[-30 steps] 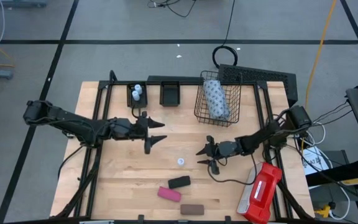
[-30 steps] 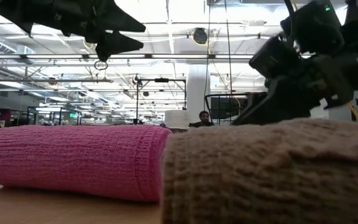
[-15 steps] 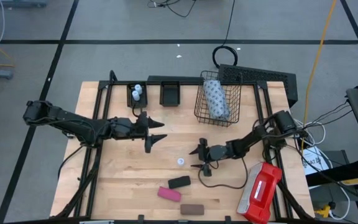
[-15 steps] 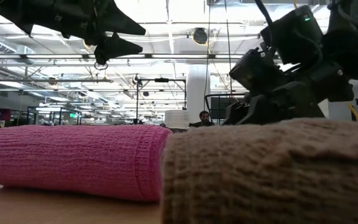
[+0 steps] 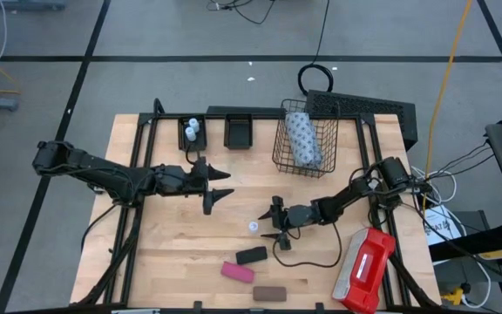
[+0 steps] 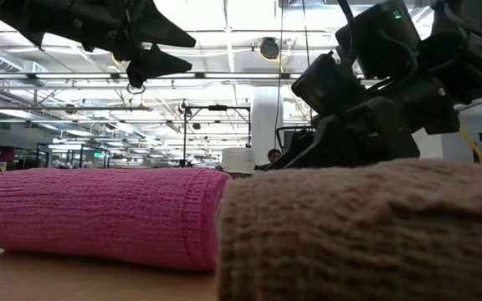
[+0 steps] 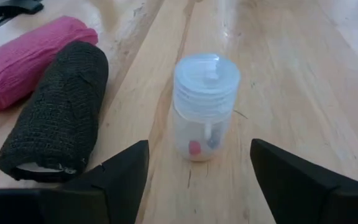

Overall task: Pick & place medical supplies in basket/bin
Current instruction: Put the white pill bottle into the left black basket

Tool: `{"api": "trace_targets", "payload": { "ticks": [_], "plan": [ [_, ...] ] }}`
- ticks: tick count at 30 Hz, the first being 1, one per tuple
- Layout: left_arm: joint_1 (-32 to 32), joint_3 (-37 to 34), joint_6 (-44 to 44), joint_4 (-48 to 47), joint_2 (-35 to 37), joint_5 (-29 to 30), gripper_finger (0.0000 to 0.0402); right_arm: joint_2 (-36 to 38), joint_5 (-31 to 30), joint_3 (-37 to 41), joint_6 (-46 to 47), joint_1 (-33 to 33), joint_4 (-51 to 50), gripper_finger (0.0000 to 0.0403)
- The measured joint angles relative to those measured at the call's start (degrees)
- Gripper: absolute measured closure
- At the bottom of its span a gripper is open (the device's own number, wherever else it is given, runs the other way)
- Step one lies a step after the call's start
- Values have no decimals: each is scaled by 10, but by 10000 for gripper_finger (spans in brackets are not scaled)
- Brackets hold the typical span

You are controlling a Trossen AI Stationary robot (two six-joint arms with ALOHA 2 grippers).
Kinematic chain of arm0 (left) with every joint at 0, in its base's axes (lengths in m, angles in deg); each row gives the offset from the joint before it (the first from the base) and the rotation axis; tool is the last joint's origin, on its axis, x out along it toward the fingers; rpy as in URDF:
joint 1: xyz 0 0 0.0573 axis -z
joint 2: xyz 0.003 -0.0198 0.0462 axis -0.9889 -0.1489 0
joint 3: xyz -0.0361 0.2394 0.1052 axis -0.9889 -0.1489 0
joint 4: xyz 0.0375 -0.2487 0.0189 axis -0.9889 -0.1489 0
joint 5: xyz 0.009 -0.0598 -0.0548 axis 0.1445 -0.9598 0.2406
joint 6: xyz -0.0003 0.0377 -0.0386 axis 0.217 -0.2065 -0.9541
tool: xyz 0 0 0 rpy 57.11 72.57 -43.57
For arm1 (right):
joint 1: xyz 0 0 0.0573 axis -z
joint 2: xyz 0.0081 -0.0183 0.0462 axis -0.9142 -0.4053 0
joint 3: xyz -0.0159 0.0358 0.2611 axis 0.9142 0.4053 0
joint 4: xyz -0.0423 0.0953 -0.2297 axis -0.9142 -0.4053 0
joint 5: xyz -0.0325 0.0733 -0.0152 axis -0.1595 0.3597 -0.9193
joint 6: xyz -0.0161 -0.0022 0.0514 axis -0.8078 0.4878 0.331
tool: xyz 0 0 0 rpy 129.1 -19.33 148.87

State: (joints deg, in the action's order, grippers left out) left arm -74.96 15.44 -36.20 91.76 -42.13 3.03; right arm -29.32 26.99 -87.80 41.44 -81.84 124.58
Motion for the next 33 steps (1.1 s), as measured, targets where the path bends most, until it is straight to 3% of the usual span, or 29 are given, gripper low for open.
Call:
{"api": "trace_targets", "payload": {
  "ticks": [11, 18, 23, 33],
  "plan": [
    [0, 0, 0, 4, 0, 0, 133, -2, -1, -23, -13, 0, -29, 139],
    [0, 0, -6, 4, 0, 0, 133, -67, -1, -62, -18, 3, -22, 140],
    [0, 0, -10, -1, 0, 0, 133, -69, -2, -63, -21, 3, -17, 141],
    [0, 0, -10, 0, 0, 0, 133, -70, -9, -63, -27, 4, -17, 184]
  ]
}}
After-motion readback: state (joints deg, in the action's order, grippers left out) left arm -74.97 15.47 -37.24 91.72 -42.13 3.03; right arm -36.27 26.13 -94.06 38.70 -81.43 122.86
